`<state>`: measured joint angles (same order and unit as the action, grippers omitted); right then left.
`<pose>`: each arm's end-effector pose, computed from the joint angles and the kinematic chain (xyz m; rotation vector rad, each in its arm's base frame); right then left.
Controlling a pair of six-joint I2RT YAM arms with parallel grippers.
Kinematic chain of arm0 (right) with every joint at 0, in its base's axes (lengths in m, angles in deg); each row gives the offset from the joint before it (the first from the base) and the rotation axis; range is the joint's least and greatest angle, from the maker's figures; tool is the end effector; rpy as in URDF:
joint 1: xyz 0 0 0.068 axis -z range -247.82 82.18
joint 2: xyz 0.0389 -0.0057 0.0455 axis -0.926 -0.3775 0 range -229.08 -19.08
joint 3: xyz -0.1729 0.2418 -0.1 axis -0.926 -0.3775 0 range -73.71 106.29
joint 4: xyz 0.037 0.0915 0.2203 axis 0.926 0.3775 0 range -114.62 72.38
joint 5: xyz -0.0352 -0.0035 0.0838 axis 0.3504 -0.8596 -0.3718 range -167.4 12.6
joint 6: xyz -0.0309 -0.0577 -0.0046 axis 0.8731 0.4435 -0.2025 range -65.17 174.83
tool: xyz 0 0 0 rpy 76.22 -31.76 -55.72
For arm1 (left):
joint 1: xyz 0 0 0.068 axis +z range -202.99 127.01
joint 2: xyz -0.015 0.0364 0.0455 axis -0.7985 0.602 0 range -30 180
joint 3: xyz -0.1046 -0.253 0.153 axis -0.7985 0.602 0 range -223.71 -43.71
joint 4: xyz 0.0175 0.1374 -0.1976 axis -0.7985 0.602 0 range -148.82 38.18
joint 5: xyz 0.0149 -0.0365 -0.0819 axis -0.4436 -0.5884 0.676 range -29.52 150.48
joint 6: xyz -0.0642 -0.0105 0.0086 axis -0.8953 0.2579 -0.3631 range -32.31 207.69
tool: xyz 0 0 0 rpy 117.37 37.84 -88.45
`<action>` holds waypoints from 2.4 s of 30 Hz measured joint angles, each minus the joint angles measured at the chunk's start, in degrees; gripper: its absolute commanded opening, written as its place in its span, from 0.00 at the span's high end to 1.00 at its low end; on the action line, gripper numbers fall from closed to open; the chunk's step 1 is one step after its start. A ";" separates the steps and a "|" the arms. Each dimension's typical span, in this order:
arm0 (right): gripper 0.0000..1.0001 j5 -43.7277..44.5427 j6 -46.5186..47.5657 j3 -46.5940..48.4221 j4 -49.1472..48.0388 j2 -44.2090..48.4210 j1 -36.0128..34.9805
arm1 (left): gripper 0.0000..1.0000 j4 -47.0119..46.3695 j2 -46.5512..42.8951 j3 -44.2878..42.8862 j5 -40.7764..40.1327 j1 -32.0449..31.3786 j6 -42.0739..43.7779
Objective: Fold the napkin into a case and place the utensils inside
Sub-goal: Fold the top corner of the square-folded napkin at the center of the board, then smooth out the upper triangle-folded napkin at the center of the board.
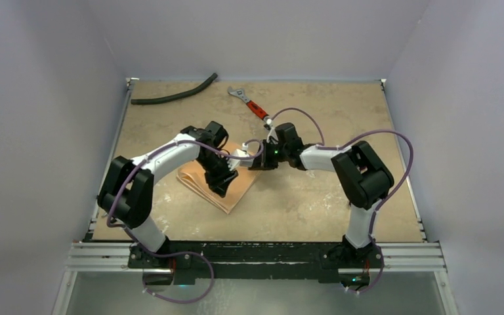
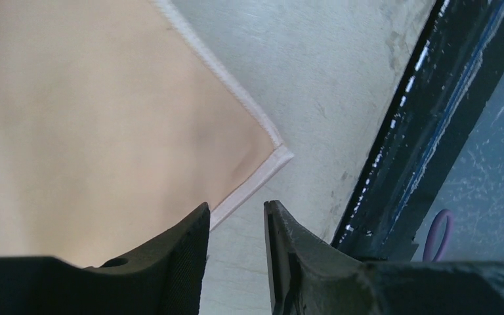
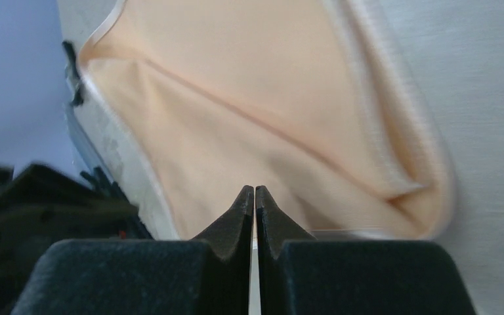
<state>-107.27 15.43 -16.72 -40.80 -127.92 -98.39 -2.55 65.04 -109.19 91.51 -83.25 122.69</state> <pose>0.3318 0.2258 0.1951 -0.1408 2.3829 1.2127 0.2279 -0.1639 0.2423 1.6100 2.4595 -0.8108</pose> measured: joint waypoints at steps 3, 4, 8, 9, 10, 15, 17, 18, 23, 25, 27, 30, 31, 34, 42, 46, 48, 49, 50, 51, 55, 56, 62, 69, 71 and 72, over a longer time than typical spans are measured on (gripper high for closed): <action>0.95 0.44 0.31 0.26 0.55 2.05 -3.37 | 0.69 -0.09 0.00 -1.97 -0.66 3.21 -0.83; 0.95 0.35 0.35 0.26 0.44 2.60 -4.35 | 0.69 -0.24 0.04 -2.97 -1.16 4.85 -0.96; 0.96 0.04 0.13 -0.70 -0.20 4.22 -5.90 | 0.72 -2.97 1.09 -4.83 -3.76 11.63 -1.25; 0.96 -0.22 -0.07 -1.16 -0.46 4.28 -5.68 | 0.73 -3.65 1.97 -4.74 -4.85 13.51 -1.14; 0.96 -0.48 -0.26 -1.40 -0.39 4.20 -5.44 | 0.74 -4.42 2.89 -4.39 -5.84 14.80 -1.07; 0.96 -2.73 -0.50 -1.51 -0.76 2.03 -4.09 | 0.80 -7.17 6.80 -0.87 -9.44 17.46 -0.83; 0.96 -3.80 -0.50 -1.51 -0.96 0.74 -3.37 | 0.82 -7.50 7.48 0.07 -10.25 18.21 -0.68; 0.96 -4.26 -0.50 -1.51 -1.03 0.33 -2.97 | 0.82 -7.65 7.58 0.28 -10.49 18.62 -0.59; 0.97 -5.88 -0.04 -1.77 -1.22 -1.16 -0.42 | 0.82 -8.68 7.61 1.42 -11.06 21.44 0.52; 0.97 -6.25 0.24 -2.05 -1.29 -1.38 0.55 | 0.81 -8.83 7.48 1.68 -10.78 22.18 0.61; 0.97 -6.95 0.59 -2.27 -1.29 -1.49 1.46 | 0.80 -9.27 7.04 2.19 -10.47 22.62 0.61; 0.97 -7.43 1.07 -2.36 -1.29 -1.49 2.23 | 0.75 -9.55 6.25 2.78 -10.36 22.84 0.57; 0.97 -7.56 1.29 -2.36 -1.18 -1.46 2.32 | 0.75 -9.60 6.12 2.78 -10.29 22.88 0.52; 0.96 -8.55 2.03 -2.14 -0.04 -1.11 2.36 | 0.73 -9.62 5.40 2.64 -9.57 23.06 0.07; 0.97 -11.65 2.54 1.86 1.33 0.90 2.47 | 0.74 -7.28 0.33 -1.44 -6.32 23.15 -0.35; 0.98 -11.89 2.75 3.32 1.31 0.61 3.04 | 0.79 -7.52 -1.57 -0.85 -6.84 23.12 0.26; 0.99 -11.89 3.02 3.65 1.31 -0.26 3.52 | 0.82 -8.20 -1.99 0.85 -7.78 23.15 0.70; 0.99 -11.91 3.17 3.78 1.29 -0.79 3.72 | 0.85 -8.74 -2.05 2.34 -8.70 23.17 0.87; 0.99 -11.89 3.37 3.87 1.25 -1.66 4.00 | 0.87 -9.11 -2.05 3.54 -9.42 23.21 1.09; 0.99 -11.87 3.48 3.85 1.25 -2.60 4.13 | 0.89 -9.51 -2.05 4.94 -10.36 23.37 1.31; 1.00 -11.78 3.69 3.78 1.27 -6.45 5.05 | 0.92 -10.25 -1.97 7.39 -13.14 24.85 2.32; 1.00 -11.76 3.78 3.72 1.27 -7.19 5.27 | 0.92 -10.60 -1.95 7.39 -13.57 25.24 2.36; 1.00 -13.20 3.63 2.99 -0.61 -7.89 6.43 | 0.93 -13.16 -1.95 7.61 -14.84 27.08 3.17; 1.00 -13.75 3.58 2.10 -2.45 -7.91 6.99 | 0.94 -14.64 -1.95 10.51 -15.47 27.58 3.72; 1.00 -13.79 3.58 2.03 -2.64 -7.91 6.99 | 0.94 -15.17 -1.95 11.30 -15.93 27.63 3.72; 1.00 -13.81 3.58 2.01 -2.67 -7.91 7.02 | 0.94 -15.39 -1.95 11.54 -16.04 27.63 3.72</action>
<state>-121.08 19.02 -14.71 -43.47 -135.83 -91.37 -17.93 63.10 -97.65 75.46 -55.62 126.40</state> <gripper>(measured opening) 0.004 0.064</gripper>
